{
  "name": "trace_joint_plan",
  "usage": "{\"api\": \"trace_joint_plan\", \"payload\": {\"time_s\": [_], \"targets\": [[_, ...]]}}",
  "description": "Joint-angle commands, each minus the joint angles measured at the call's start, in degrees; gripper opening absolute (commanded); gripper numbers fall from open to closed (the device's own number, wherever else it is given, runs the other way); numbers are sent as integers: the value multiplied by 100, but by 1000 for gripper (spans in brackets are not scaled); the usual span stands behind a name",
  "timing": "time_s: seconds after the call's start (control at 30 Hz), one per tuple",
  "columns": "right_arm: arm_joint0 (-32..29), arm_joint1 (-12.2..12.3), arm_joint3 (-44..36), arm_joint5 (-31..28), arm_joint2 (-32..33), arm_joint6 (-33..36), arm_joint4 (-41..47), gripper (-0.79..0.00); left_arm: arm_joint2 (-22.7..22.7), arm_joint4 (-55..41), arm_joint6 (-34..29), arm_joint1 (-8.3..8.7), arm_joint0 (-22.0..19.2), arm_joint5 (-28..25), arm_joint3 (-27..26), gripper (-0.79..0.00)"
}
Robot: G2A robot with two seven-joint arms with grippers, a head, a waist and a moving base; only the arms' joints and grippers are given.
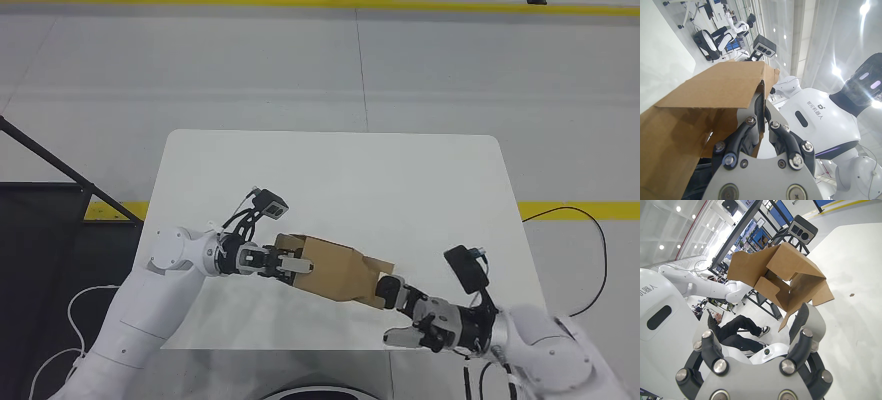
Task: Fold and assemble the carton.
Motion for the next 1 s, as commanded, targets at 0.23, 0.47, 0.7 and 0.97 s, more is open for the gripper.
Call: {"api": "trace_joint_plan", "payload": {"time_s": [0.23, 0.47, 0.7, 0.97], "targets": [[123, 3, 74, 367, 1, 257, 341, 0, -9, -18, 16, 14, 21, -16, -17, -785], [74, 6, 217, 522, 69, 356, 557, 0, -43, -25, 69, 28, 54, -69, -62, -785], [97, 2, 307, 609, 57, 513, 721, 0, -55, -31, 85, 41, 80, -85, -110, -785], [329, -33, 301, 740, -162, 623, 738, 0, -33, 24, 99, 54, 85, -99, -127, -785]]}}
